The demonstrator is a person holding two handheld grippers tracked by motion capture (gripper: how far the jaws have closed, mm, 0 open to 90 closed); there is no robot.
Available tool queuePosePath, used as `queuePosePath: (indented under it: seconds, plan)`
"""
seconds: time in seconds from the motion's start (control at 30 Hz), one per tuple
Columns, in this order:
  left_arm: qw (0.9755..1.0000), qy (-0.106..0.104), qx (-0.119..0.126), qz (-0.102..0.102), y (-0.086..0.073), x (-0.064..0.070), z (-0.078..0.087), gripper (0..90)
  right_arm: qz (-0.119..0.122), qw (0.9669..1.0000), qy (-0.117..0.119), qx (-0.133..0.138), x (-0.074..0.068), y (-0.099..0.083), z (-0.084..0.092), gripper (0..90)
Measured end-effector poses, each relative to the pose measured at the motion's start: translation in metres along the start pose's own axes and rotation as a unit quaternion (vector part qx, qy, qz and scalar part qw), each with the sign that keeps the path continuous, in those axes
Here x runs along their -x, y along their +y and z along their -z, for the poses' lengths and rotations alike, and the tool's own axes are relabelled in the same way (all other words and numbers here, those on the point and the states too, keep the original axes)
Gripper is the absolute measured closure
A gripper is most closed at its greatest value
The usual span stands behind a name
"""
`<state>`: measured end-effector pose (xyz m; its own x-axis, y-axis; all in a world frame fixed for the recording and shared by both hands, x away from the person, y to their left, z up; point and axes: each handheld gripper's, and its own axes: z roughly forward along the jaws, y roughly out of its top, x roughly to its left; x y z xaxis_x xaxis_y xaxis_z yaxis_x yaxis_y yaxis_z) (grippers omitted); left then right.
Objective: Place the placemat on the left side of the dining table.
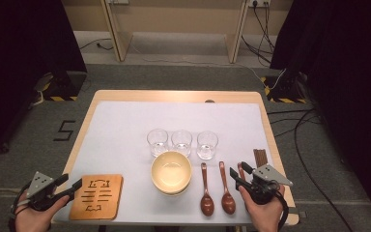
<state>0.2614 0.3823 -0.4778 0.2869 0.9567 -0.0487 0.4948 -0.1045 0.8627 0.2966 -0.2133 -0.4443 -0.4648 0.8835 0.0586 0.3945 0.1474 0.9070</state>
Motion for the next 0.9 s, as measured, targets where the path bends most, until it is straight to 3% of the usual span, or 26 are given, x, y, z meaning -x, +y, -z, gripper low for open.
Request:
queuePosePath:
  seconds: [0.2, 0.3, 0.47, 0.9]
  plan:
    - [1.0, 0.0, 0.003, 0.004, 0.0, 0.0, -0.002, 41.8, 0.006, 0.9999, 0.014, -0.002, -0.007, 0.005, -0.006, 49.5]
    - [0.9998, -0.003, 0.018, -0.008, 0.0, 0.003, -0.004, 44.1, 0.012, 0.9998, 0.017, -0.001, -0.01, 0.007, -0.008, 49.5]
    - [0.9997, -0.01, 0.019, -0.009, -0.003, 0.007, -0.001, 47.2, 0.016, 0.9996, 0.025, -0.002, -0.015, 0.01, -0.009, 49.5]
    - [0.9996, -0.014, 0.025, -0.003, 0.002, 0.004, 0.004, 43.4, 0.048, 0.996, 0.075, 0.007, -0.05, 0.034, -0.026, 50.3]
